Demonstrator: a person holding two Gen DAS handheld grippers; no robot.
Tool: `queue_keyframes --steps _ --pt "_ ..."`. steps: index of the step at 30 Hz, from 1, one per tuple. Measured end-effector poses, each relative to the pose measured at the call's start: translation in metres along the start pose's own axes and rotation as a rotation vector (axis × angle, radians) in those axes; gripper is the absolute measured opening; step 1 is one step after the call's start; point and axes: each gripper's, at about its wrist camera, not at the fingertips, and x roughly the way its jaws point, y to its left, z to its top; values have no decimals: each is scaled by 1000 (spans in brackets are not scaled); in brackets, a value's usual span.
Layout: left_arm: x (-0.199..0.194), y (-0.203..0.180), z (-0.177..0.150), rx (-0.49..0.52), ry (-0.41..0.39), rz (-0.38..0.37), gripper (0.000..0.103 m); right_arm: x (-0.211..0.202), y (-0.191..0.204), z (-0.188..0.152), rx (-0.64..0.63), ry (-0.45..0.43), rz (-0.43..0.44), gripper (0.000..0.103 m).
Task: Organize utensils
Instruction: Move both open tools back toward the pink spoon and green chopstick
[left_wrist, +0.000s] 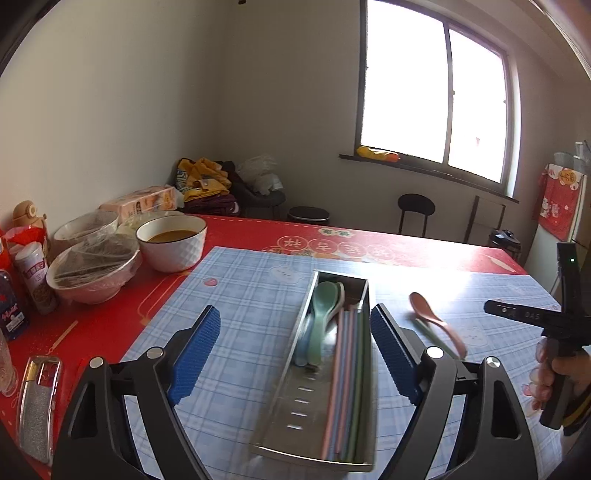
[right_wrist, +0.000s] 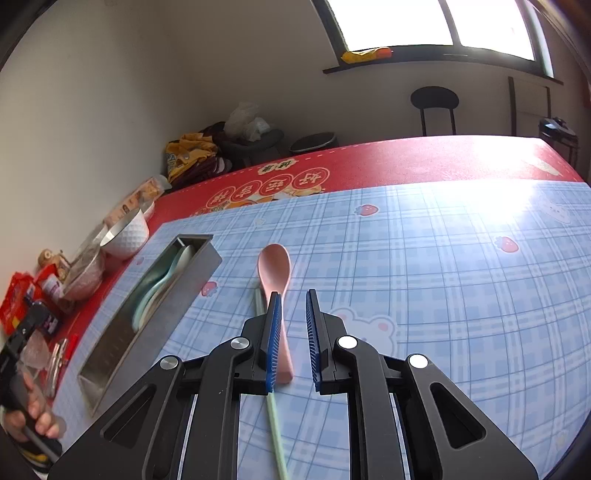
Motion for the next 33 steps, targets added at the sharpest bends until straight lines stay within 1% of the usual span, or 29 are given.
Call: queue_keyframes --steps 1,3,5,6,7,9,13,16,19,24,26,27,28,30,31,32,33 --pt "0 -15 3 18 9 -22 76 0 -4 1 16 -7 19 14" --pt "9 -48 5 53 46 -66 69 0 -14 1 52 -19 61 14" --pt "22 -78 3 75 106 -118 65 1 -22 -1 79 -28 98 14" --pt "31 -93 1 79 138 -137 61 2 -27 -2 89 -19 106 14" --pt "40 -106 -3 80 171 -156 59 3 -30 -4 96 -4 102 14" --pt "59 -131 -14 88 236 -178 51 3 -37 -5 120 18 94 14" --pt "94 -172 -35 119 324 -189 50 0 -48 -6 189 28 135 14" --pt "116 -187 -46 130 373 -179 50 -4 -52 -6 202 18 120 14" --pt "133 -189 -52 132 415 -157 50 -6 -57 -6 226 14 109 14" --pt "148 -189 -61 138 453 -134 50 -13 -65 -3 262 -5 121 14" --pt "153 -189 -63 145 474 -137 50 -14 -65 -2 262 -10 121 14" --pt "156 -189 -65 148 493 -142 48 -15 -64 -2 261 -11 121 14" --pt "156 -189 -65 151 490 -138 46 -14 -63 -2 260 -10 121 14" --pt "154 -186 -64 148 493 -144 31 -13 -63 -3 260 -6 119 14" --pt "153 -183 -64 142 497 -155 27 -13 -63 -3 259 -3 119 14" --pt "152 -182 -64 141 500 -159 16 -12 -63 -3 260 -1 119 14" --pt "151 -180 -65 145 504 -159 13 -12 -63 -3 261 0 119 15"
